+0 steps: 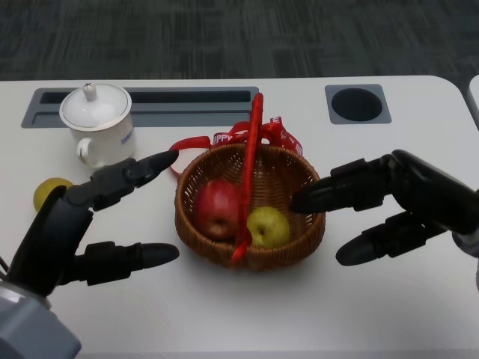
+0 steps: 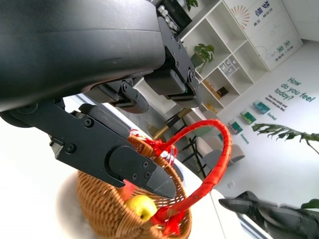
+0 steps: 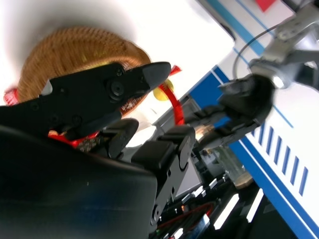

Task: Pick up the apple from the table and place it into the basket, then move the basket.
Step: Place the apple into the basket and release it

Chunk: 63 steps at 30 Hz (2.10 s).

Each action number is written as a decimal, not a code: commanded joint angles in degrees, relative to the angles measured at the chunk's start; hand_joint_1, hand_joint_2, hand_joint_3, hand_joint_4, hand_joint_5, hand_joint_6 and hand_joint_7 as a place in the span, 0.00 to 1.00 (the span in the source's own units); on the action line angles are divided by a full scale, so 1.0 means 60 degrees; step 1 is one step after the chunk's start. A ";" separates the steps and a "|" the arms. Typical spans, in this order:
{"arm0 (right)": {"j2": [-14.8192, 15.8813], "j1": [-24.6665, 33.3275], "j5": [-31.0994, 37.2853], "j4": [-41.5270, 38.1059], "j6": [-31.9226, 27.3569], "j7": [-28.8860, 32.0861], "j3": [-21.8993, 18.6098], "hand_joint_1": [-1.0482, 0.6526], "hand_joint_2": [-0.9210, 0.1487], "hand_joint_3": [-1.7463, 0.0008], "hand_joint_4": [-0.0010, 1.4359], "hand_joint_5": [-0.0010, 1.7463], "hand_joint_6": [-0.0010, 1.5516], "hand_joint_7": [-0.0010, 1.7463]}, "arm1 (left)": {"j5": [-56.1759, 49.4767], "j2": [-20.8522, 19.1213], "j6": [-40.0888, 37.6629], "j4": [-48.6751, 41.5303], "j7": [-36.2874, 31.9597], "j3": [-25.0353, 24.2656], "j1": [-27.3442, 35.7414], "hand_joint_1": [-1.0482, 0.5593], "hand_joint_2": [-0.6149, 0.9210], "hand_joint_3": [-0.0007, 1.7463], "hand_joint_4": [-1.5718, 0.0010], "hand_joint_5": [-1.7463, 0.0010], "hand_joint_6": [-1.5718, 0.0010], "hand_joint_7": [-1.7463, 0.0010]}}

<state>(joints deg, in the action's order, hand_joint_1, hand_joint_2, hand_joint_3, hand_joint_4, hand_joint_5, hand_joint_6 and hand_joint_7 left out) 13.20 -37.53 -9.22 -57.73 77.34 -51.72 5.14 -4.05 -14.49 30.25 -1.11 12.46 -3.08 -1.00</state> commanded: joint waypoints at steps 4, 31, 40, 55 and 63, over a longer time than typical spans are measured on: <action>0.0488 -0.1483 0.2887 -0.1496 0.0362 0.1780 0.0146 0.27 0.09 1.00 0.48 0.01 0.42 0.00 | 0.0328 -0.0206 0.0177 0.0262 0.0064 -0.0207 0.0535 0.38 0.89 0.00 0.58 0.99 0.59 0.99; 0.0724 -0.4687 1.4075 -0.3322 -0.4253 1.5629 0.8376 0.19 0.12 1.00 0.58 0.02 0.50 0.01 | -0.0380 0.0230 0.0928 0.1115 -0.0615 -0.0333 0.1868 0.33 0.90 0.00 0.53 0.99 0.56 1.00; 0.0592 -0.4715 1.4419 -0.3313 -0.3997 1.6771 0.9639 0.17 0.09 0.99 0.61 0.01 0.52 0.01 | -0.0262 0.0276 0.1049 0.1059 -0.0681 -0.0354 0.1869 0.33 0.91 0.00 0.51 0.99 0.55 1.00; -0.0395 -0.5241 1.5285 -0.3229 -0.4222 1.8206 1.1810 0.26 0.03 0.99 0.71 0.02 0.59 0.02 | -0.0392 0.0700 0.1192 0.1095 -0.0999 -0.0294 0.1774 0.38 0.91 0.00 0.48 0.99 0.53 1.00; -0.0125 -0.5550 1.5771 -0.3008 -0.3603 1.8503 1.3106 0.23 0.01 0.99 0.74 0.01 0.63 0.01 | -0.0241 0.0963 0.1063 0.1281 -0.1085 -0.0296 0.1819 0.39 0.91 0.00 0.45 0.98 0.53 1.00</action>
<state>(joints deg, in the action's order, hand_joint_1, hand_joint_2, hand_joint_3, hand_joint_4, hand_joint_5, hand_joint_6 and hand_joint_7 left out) 11.87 -72.70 81.44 -75.62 55.15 60.91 80.93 -5.92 -8.66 36.83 5.88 7.22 -4.49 9.68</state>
